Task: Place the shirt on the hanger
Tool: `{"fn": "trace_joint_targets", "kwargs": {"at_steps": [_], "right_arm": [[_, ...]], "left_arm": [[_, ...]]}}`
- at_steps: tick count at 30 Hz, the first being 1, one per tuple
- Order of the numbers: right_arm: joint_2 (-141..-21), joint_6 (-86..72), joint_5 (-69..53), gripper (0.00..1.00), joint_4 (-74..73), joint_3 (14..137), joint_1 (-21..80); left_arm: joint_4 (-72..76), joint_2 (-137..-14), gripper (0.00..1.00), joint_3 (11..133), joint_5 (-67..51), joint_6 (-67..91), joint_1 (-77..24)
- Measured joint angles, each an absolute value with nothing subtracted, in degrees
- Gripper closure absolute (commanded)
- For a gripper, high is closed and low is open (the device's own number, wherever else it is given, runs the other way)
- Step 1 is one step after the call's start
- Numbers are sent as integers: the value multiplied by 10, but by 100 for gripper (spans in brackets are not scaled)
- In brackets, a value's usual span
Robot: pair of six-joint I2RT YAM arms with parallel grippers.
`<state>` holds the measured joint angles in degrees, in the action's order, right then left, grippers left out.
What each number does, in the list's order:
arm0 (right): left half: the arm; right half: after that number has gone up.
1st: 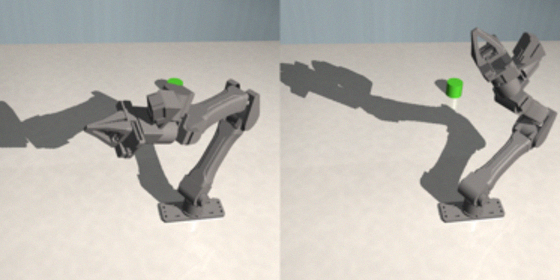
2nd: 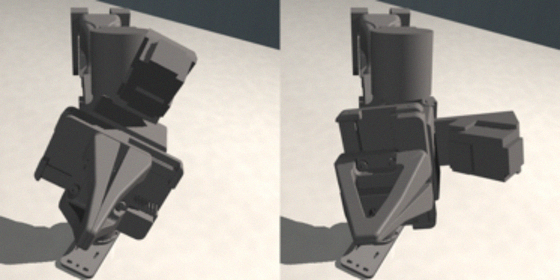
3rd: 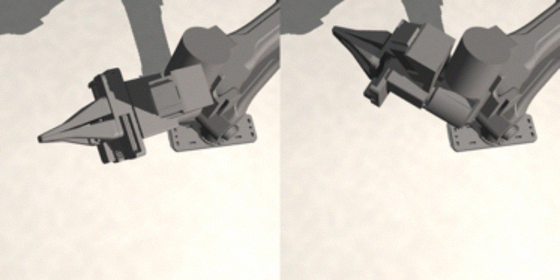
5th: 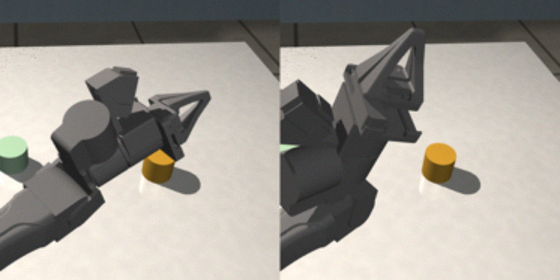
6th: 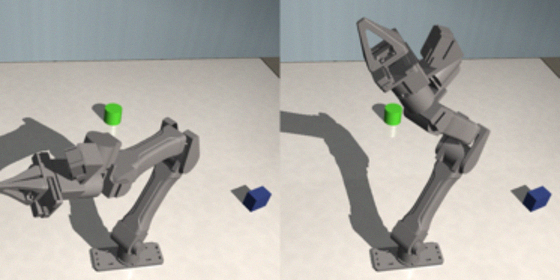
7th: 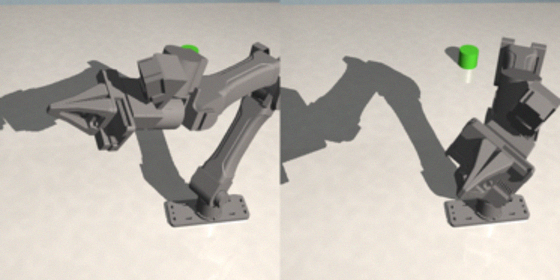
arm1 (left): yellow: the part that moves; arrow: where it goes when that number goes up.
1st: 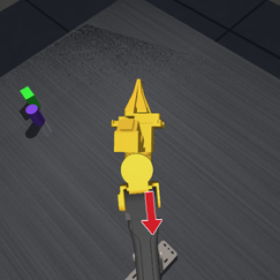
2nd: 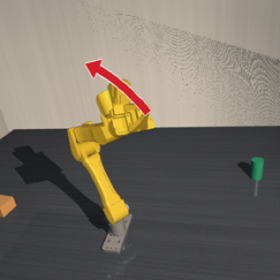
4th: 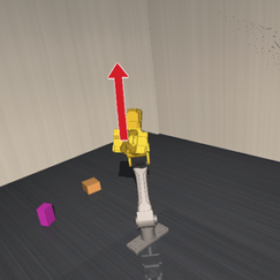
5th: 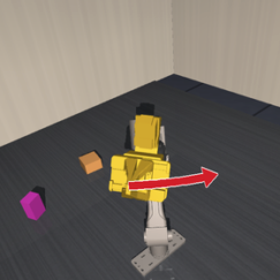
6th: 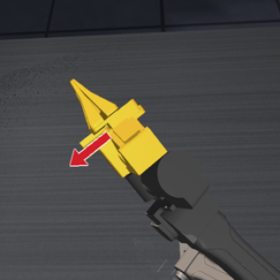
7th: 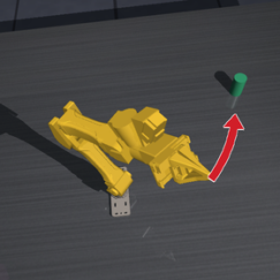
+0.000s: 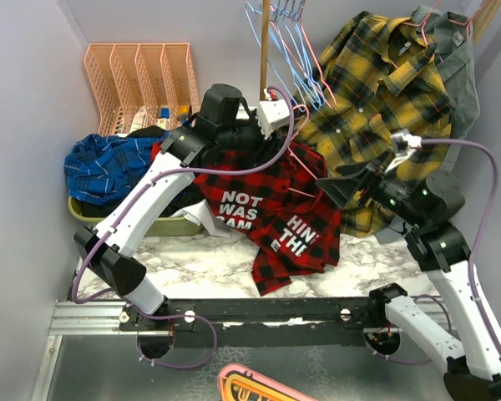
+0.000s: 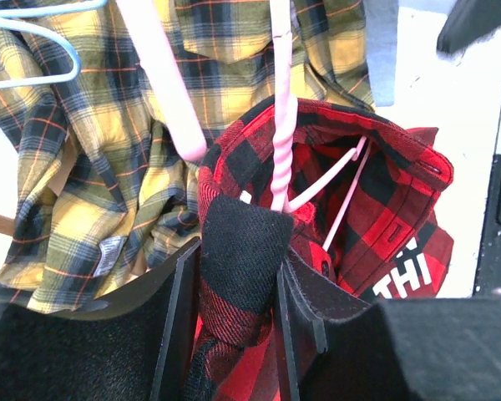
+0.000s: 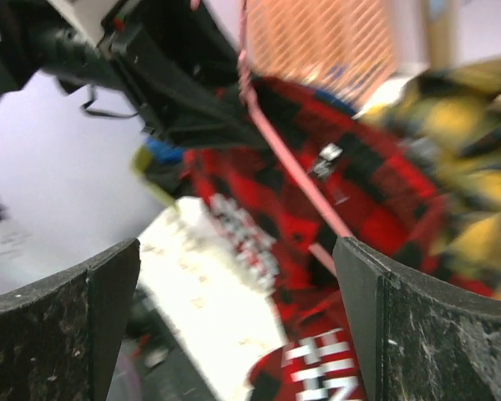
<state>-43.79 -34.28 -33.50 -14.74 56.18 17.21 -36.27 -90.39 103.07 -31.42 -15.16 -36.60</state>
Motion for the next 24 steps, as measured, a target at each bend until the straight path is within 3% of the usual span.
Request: {"fn": "trace_joint_targets", "kwargs": {"at_steps": [6,9,16,21,24], "right_arm": [[-381,-203,-154,1,-84,475,173],[-401,-178,-122,0,-7,385,163],[-390,-197,-254,1,197,223,74],[-427,-304,-336,5,499,114,7],[-521,-354,-380,6,644,55,-13]], "left_arm": [[-359,-901,100,995,-298,-179,-366],[-360,-896,100,976,-291,-190,-366],[-373,-860,100,947,-287,-228,-366],[-390,-844,100,947,-292,-260,-366],[-408,-843,100,950,-302,-289,-366]]}}
